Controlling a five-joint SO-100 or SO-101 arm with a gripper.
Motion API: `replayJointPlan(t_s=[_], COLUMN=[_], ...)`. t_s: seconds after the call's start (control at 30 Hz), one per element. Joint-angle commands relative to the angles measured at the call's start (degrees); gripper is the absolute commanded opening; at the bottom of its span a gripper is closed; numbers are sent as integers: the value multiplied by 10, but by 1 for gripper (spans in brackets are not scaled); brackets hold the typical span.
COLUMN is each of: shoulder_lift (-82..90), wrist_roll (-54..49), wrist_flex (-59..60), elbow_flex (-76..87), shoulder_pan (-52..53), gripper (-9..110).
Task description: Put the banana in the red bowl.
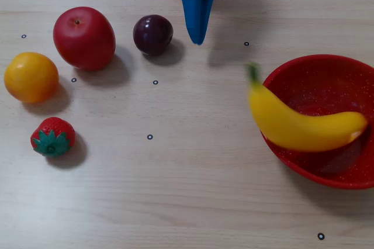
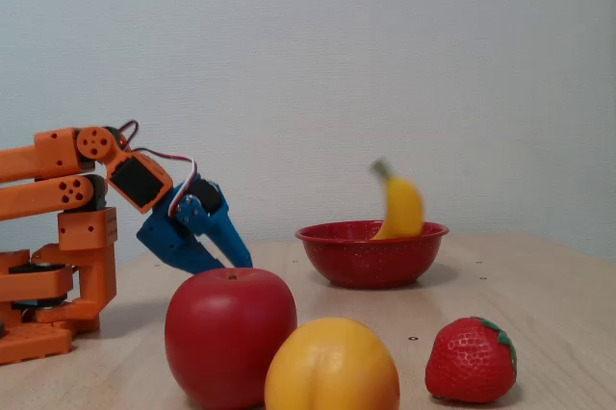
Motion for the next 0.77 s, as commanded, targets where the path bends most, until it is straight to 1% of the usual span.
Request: replayJointPlan(t_s=[0.0,0.07,0.1,0.13,0.17,0.27,0.33,0.37,0.4,0.43,0.47,0.5,0.53,0.6,0.63,0.73], shoulder_lift=[10,10,9,9,9,9,9,9,9,9,4,8,8,8,8,8], wrist_roll=[-6,-18,3,62,122,189,278,360,466,585,708,804,868,767,761,812], wrist_flex=[-23,-22,-21,-14,2,22,57,95,156,243,263,262,286,292,290,298], elbow_flex=[-29,-29,-29,-29,-29,-29,-29,-29,-29,-29,-28,-29,-29,-29,-29,-29], shoulder_pan=[3,-1,-5,-7,-4,35,66,82,98,113,122,128,133,139,139,139], gripper=[0,0,0,5,12,6,4,4,5,6,5,5,6,7,7,7])
